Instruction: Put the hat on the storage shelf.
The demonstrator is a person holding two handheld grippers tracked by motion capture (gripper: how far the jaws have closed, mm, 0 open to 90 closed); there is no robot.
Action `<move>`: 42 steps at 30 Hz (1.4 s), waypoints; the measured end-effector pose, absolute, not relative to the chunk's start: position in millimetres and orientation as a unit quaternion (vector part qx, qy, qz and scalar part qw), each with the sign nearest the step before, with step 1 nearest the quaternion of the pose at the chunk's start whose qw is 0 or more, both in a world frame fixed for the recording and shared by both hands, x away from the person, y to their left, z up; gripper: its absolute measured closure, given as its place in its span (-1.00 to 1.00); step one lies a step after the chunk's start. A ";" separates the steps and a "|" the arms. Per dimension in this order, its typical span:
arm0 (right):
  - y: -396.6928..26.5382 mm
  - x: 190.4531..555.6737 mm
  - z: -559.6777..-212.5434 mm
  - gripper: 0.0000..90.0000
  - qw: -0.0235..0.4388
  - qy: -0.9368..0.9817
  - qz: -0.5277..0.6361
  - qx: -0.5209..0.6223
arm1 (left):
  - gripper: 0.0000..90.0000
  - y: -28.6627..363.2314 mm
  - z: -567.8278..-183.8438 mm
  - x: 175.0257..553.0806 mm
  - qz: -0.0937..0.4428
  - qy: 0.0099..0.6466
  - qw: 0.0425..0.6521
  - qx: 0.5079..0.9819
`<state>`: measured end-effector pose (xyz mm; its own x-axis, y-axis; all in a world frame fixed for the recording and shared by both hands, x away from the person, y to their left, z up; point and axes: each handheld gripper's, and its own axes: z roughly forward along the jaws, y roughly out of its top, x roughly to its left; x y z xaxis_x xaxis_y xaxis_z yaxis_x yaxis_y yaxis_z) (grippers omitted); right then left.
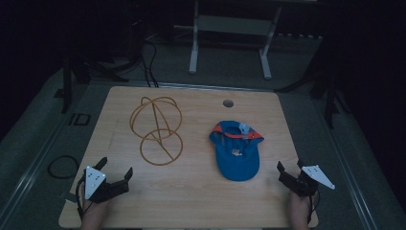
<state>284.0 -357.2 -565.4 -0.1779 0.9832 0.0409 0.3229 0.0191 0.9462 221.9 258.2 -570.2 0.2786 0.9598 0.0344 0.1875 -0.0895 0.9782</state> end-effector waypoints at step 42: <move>-321.4 346.0 -499.2 -0.70 0.223 0.706 0.477 0.474 | -0.91 239.7 -560.1 212.5 0.356 0.492 0.486 0.629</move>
